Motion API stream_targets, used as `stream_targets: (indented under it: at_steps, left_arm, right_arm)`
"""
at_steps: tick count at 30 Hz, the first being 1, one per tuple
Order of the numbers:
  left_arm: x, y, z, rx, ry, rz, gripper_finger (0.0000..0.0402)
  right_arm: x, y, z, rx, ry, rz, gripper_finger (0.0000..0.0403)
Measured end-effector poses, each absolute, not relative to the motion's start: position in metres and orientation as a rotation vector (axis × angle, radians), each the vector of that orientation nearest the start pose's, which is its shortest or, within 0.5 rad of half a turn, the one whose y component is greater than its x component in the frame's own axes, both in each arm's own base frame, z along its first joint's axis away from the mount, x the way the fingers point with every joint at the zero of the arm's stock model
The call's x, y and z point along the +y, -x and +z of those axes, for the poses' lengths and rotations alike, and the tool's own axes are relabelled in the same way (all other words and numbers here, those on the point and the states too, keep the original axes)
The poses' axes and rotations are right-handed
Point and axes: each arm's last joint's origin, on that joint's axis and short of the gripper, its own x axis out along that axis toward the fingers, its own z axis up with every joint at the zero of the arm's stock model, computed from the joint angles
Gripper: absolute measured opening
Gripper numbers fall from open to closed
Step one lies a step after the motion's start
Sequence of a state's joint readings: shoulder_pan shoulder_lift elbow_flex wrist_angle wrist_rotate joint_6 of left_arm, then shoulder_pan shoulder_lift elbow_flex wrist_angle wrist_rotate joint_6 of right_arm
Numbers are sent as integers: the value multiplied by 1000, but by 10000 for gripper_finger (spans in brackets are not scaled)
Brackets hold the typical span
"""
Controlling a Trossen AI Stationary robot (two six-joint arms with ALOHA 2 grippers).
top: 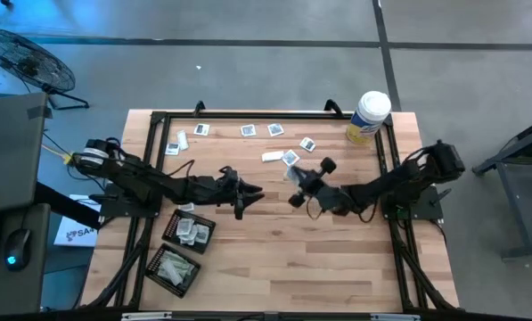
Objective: Pick & Place First Aid Supplies
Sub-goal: Put the towelette pack into the top black bin
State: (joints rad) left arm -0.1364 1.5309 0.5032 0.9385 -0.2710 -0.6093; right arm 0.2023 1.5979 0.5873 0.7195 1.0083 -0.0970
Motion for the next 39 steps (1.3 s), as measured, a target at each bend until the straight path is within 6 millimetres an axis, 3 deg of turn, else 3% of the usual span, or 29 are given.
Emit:
stream_targets:
  at_steps: [5, 13, 19, 30, 34, 39]
  left_arm:
    - [-26, -293, 183, 67, 640, 142, 143]
    - [6, -300, 186, 139, 782, 63, 143]
    - [4, -301, 191, 103, 776, 13, 143]
    - [5, -301, 190, 106, 616, 18, 140]
    - [6, -301, 191, 94, 554, 46, 108]
    - [6, -301, 188, 117, 469, 53, 16]
  right_arm:
    - [48, -293, 159, 296, 331, -724, 1]
    - [72, -318, 186, 317, 500, -644, 1]
    - [76, -330, 187, 398, 563, -649, 1]
    - [79, -338, 192, 356, 528, -602, 2]
    - [79, -339, 192, 345, 512, -559, 1]
    - [79, -340, 193, 328, 483, -564, 4]
